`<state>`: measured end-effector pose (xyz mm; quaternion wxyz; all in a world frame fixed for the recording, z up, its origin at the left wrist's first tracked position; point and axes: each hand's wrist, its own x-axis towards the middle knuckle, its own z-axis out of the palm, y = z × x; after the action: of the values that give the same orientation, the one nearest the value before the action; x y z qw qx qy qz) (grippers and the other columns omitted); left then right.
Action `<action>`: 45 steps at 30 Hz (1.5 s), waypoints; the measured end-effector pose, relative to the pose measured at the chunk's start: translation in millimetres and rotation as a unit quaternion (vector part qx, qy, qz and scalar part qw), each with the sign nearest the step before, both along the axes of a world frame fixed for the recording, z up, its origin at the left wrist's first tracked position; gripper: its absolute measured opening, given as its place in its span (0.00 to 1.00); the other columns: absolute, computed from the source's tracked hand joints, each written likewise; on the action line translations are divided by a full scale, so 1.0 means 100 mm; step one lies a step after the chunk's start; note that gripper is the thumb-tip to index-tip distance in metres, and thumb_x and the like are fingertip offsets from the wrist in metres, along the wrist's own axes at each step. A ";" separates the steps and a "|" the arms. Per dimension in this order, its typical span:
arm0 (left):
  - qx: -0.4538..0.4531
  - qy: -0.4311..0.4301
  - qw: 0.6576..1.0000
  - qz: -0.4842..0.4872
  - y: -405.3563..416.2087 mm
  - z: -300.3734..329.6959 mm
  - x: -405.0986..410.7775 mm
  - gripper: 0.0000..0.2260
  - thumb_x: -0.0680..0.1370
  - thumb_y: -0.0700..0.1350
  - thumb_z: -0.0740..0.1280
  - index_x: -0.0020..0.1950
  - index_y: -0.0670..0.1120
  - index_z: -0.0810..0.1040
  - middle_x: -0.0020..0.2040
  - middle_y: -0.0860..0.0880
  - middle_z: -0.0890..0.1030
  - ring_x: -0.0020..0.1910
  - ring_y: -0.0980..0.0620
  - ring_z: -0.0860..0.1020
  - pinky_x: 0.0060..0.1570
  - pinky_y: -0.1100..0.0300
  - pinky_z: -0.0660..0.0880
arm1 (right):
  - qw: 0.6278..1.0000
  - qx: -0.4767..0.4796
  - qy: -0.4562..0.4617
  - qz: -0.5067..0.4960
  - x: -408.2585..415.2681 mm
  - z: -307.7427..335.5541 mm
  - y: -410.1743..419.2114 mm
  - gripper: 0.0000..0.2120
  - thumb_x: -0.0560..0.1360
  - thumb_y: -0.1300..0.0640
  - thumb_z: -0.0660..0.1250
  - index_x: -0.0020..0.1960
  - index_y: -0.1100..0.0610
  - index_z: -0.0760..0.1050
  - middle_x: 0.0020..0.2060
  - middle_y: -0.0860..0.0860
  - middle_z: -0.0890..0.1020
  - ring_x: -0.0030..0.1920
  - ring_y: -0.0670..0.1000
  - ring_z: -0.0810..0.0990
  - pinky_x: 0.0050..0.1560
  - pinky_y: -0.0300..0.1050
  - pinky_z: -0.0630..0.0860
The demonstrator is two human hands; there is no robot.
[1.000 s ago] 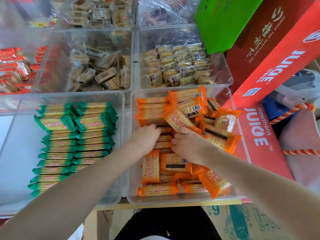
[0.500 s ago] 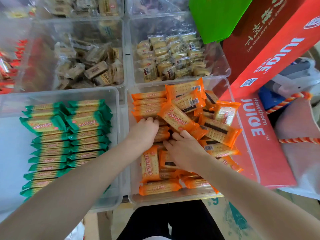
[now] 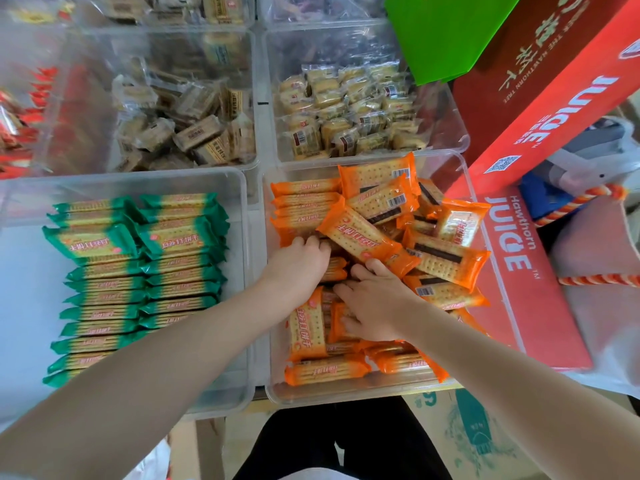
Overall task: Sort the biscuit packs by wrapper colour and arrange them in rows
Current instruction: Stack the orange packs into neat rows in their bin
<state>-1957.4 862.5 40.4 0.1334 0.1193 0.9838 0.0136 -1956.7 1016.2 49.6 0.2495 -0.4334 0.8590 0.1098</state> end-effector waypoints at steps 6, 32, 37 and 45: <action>-0.012 -0.036 0.999 -0.012 0.07 -0.05 -0.05 0.15 0.79 0.37 0.57 0.66 0.41 0.67 0.60 0.40 0.72 0.57 0.40 0.73 0.54 0.50 0.74 | 0.998 -0.060 0.024 0.027 -0.03 0.03 0.03 0.21 0.80 0.45 0.50 0.65 0.54 0.70 0.56 0.48 0.78 0.59 0.52 0.70 0.61 0.46 0.55; 0.104 0.124 0.983 -0.082 -0.57 0.37 -0.06 0.15 0.67 0.41 0.76 0.52 0.42 0.80 0.46 0.44 0.81 0.44 0.42 0.80 0.45 0.49 0.76 | 0.956 -0.209 0.150 -0.144 -0.34 0.26 -0.28 0.12 0.79 0.56 0.59 0.61 0.54 0.72 0.56 0.52 0.72 0.54 0.54 0.75 0.42 0.45 0.73; 0.029 0.114 0.992 -0.046 -0.41 0.34 -0.11 0.11 0.79 0.44 0.58 0.60 0.47 0.74 0.54 0.49 0.78 0.56 0.47 0.75 0.58 0.55 0.64 | 0.941 -0.245 0.156 -0.176 -0.40 0.22 -0.38 0.12 0.76 0.61 0.64 0.59 0.58 0.73 0.55 0.55 0.76 0.53 0.57 0.77 0.46 0.48 0.75; -0.019 0.110 0.994 -0.010 -0.28 0.34 -0.19 0.09 0.79 0.41 0.56 0.58 0.46 0.70 0.54 0.49 0.76 0.54 0.47 0.75 0.54 0.57 0.65 | 0.984 -0.126 0.086 -0.093 -0.14 -0.01 -0.14 0.18 0.78 0.58 0.60 0.67 0.57 0.68 0.59 0.53 0.74 0.54 0.55 0.77 0.48 0.47 0.75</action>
<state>-1975.9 834.4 74.8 0.0269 0.1276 0.9913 -0.0201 -1970.7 1002.3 48.7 0.1270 -0.3687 0.9207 0.0144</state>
